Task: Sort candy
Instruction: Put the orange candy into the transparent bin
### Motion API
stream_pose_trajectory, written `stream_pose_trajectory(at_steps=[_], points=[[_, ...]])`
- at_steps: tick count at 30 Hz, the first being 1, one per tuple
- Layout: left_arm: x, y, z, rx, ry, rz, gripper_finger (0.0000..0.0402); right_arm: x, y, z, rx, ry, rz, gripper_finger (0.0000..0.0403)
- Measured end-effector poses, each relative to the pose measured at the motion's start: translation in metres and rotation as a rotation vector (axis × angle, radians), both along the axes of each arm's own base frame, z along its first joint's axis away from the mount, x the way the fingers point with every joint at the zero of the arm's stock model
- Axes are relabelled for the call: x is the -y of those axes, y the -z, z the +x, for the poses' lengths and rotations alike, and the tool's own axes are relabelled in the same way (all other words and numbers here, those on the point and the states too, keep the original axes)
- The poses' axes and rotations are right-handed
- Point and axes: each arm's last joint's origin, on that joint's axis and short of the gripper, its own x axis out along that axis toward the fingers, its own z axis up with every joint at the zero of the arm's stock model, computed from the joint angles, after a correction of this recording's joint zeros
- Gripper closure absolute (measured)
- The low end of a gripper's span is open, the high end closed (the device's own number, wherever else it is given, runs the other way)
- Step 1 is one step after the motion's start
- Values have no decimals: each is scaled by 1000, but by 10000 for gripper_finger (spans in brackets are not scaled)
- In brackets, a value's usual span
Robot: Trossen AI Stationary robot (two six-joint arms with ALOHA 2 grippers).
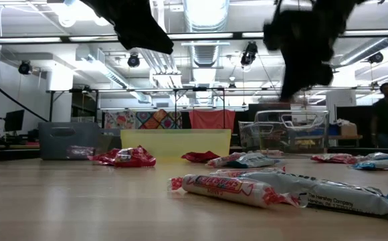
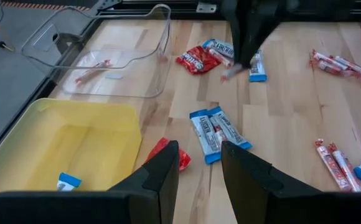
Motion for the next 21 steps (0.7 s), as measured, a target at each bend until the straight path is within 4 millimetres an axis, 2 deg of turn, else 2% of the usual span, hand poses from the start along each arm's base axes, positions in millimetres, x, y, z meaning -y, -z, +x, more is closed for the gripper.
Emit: stream_pose_trajectory(at_steps=[7, 10, 15, 21], points=[[0, 2, 0, 8, 0, -3, 297, 18, -55, 10, 163, -85, -126, 394], [0, 2, 1, 16, 0, -4, 297, 32, -69, 19, 187, -96, -180, 394], [0, 2, 0, 15, 0, -4, 297, 58, -80, 32, 173, -96, -258, 394], [0, 2, 0, 14, 1, -4, 297, 96, -72, 37, 98, -32, -299, 394]])
